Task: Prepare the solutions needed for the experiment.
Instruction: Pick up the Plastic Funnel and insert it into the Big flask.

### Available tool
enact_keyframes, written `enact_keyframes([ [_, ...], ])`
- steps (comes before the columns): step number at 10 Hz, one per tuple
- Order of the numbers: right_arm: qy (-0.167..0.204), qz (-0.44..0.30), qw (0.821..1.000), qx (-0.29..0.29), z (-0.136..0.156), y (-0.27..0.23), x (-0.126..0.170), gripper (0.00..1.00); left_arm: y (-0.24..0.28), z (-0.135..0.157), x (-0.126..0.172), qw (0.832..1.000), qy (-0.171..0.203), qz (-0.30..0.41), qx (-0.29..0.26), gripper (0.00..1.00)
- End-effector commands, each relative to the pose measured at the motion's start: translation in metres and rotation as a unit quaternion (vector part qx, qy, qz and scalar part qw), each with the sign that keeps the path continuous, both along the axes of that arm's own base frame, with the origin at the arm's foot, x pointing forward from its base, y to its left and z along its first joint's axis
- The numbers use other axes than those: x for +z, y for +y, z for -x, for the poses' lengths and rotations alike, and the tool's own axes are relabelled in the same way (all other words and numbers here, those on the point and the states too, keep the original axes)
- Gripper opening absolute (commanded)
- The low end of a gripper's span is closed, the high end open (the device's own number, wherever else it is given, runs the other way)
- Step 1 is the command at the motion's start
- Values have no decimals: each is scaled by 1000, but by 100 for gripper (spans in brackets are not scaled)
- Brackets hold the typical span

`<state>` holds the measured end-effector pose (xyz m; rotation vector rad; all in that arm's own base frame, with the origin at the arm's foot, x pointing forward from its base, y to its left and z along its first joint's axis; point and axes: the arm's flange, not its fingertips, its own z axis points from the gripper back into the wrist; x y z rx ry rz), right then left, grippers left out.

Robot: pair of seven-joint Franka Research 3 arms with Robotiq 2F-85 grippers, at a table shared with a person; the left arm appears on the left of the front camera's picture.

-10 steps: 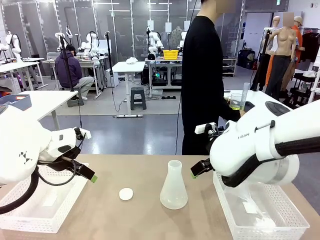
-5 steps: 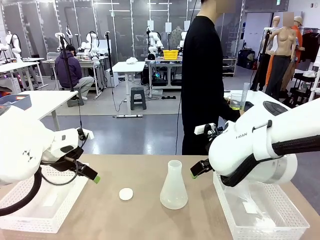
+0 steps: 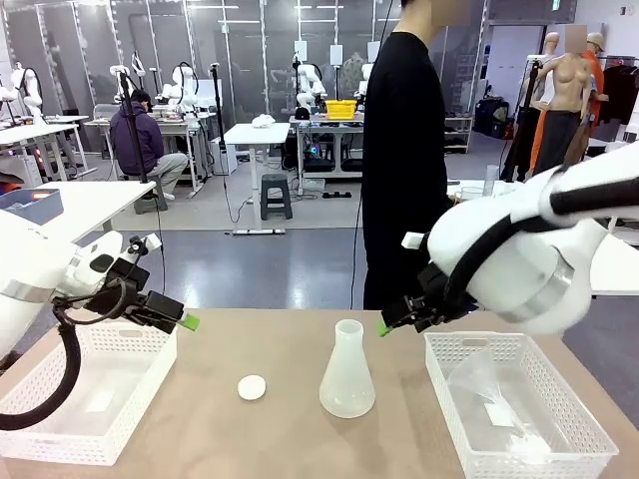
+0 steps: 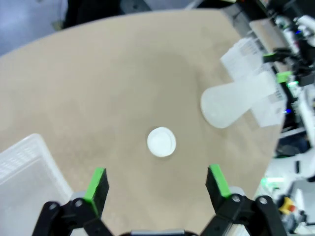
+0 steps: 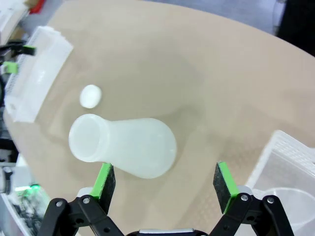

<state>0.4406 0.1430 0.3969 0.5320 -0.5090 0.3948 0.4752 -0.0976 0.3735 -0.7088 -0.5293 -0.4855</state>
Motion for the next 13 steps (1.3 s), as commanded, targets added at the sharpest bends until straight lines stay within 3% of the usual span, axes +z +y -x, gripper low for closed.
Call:
enact_keyframes([
  [1,28,-93,995,23,-30,-11,-37,100,-9,-36,-36,996,15,81,-35,100],
  [2,41,-119,992,24,-32,-11,-42,100,-6,-29,-35,989,32,130,-60,100],
  [3,12,-46,999,9,-5,-6,-2,100,0,-4,-6,999,4,38,-12,100],
  [6,18,-79,997,18,-9,-12,-8,100,-3,-4,-17,997,18,68,-26,100],
  [7,26,-178,984,12,-26,-18,-12,100,2,-20,-20,987,44,150,-28,100],
  [8,42,-221,974,2,-35,-26,-14,100,14,-32,-22,974,62,216,-26,100],
  [11,84,-319,943,43,-49,-42,-26,100,36,-48,-39,928,112,351,-63,100],
  [12,88,-351,930,64,-54,-41,-29,100,39,-50,-39,904,136,399,-73,100],
  [13,88,-375,920,80,-55,-41,-30,100,39,-46,-38,893,159,414,-69,100],
])
